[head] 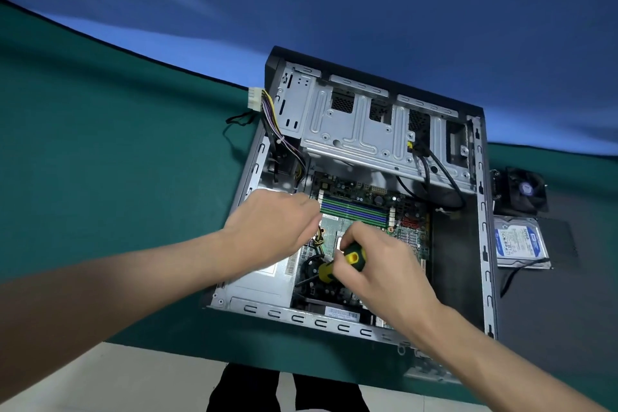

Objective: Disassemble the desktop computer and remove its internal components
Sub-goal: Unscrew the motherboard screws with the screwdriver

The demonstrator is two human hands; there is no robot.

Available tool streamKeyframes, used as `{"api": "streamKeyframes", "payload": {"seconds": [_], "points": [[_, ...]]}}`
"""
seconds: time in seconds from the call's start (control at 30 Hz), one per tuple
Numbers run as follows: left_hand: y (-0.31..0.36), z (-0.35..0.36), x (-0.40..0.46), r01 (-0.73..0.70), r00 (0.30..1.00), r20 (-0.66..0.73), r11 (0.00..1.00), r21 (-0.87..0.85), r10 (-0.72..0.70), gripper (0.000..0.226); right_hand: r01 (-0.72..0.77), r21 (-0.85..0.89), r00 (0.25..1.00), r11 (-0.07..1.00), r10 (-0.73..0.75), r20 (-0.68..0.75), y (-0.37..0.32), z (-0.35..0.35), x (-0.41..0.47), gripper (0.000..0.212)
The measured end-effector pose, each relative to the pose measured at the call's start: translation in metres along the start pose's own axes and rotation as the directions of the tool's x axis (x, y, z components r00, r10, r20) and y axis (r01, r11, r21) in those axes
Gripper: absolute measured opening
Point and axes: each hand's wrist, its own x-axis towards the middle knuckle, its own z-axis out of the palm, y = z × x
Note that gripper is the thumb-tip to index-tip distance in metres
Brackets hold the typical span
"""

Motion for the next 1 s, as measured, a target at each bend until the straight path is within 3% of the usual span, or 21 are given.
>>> {"api": "streamKeyframes", "payload": {"seconds": [0.07, 0.13, 0.2, 0.4, 0.47, 0.6, 0.67, 0.73, 0.87, 0.93, 1.0], "points": [[0.0, 0.0, 0.0, 0.0, 1.0, -0.004, 1.0, 0.001, 0.0, 0.025, 0.001, -0.203, 0.995, 0.979, 0.021, 0.102, -0.002, -0.006, 0.008, 0.028], [0.0, 0.0, 0.0, -0.002, 1.0, -0.008, 1.0, -0.002, 0.002, 0.024, 0.034, -0.461, 0.987, 0.887, 0.043, 0.154, -0.005, -0.013, 0.017, 0.045], [0.0, 0.0, 0.0, -0.004, 1.0, -0.001, 1.0, 0.011, 0.004, 0.025, 0.07, -0.527, 0.982, 0.847, 0.035, 0.185, -0.008, -0.016, 0.022, 0.051], [0.001, -0.001, -0.001, -0.006, 1.0, -0.003, 1.0, 0.008, 0.006, 0.024, 0.196, -0.293, 0.932, 0.936, -0.085, 0.352, -0.019, -0.021, 0.019, 0.022], [0.001, -0.002, -0.001, -0.006, 1.0, -0.001, 1.0, 0.017, 0.006, 0.023, 0.169, -0.292, 0.931, 0.941, -0.055, 0.36, -0.024, -0.02, 0.015, 0.027], [0.001, -0.003, -0.001, 0.005, 1.0, 0.014, 1.0, 0.026, -0.005, 0.024, 0.155, -0.476, 0.954, 0.866, -0.006, 0.3, -0.029, -0.013, 0.007, 0.036], [0.001, -0.002, -0.001, 0.0, 1.0, 0.022, 1.0, 0.014, -0.001, 0.022, 0.139, -0.354, 0.942, 0.925, -0.014, 0.334, -0.03, -0.014, 0.008, 0.025], [0.0, -0.001, -0.002, 0.0, 0.999, 0.039, 1.0, 0.009, 0.0, 0.019, 0.098, -0.226, 0.922, 0.969, -0.003, 0.386, -0.032, -0.017, 0.011, 0.028], [0.0, 0.0, -0.002, 0.013, 0.999, 0.036, 1.0, 0.002, -0.013, 0.022, 0.018, -0.308, 0.943, 0.951, 0.085, 0.32, -0.029, -0.022, 0.017, 0.03], [0.0, 0.0, -0.002, 0.01, 0.999, 0.032, 1.0, 0.01, -0.01, 0.023, -0.029, -0.219, 0.921, 0.975, 0.111, 0.373, -0.028, -0.024, 0.019, 0.015], [0.0, 0.0, -0.002, 0.009, 1.0, 0.028, 1.0, 0.016, -0.009, 0.023, -0.058, -0.2, 0.898, 0.978, 0.139, 0.418, -0.027, -0.024, 0.02, 0.025]]}}
